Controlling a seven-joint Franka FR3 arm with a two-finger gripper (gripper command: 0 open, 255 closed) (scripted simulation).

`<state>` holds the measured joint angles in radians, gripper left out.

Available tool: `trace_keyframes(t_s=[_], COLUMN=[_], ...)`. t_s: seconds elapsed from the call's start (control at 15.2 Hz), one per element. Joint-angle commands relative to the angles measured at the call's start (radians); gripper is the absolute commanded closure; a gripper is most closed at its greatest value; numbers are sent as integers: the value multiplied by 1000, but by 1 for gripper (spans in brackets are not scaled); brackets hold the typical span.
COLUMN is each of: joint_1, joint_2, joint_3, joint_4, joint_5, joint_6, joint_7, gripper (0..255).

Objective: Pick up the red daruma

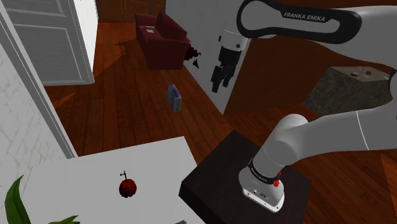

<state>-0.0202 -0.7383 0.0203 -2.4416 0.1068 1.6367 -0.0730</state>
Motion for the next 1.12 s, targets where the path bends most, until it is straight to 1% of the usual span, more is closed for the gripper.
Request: trace_keyframes(t_s=[0.0,0.26,0.53,0.79,1.06], joint_1=[0,26,54,79,96], joint_2=[0,38,104,198,317], joint_3=[0,73,147,223,297], joint_4=[0,-65,-107,-126,-122], joint_5=[0,50,97,136,159], joint_6=[0,109,226,348,471], joint_7=[0,77,154,230,309], gripper=[0,0,0,0,0])
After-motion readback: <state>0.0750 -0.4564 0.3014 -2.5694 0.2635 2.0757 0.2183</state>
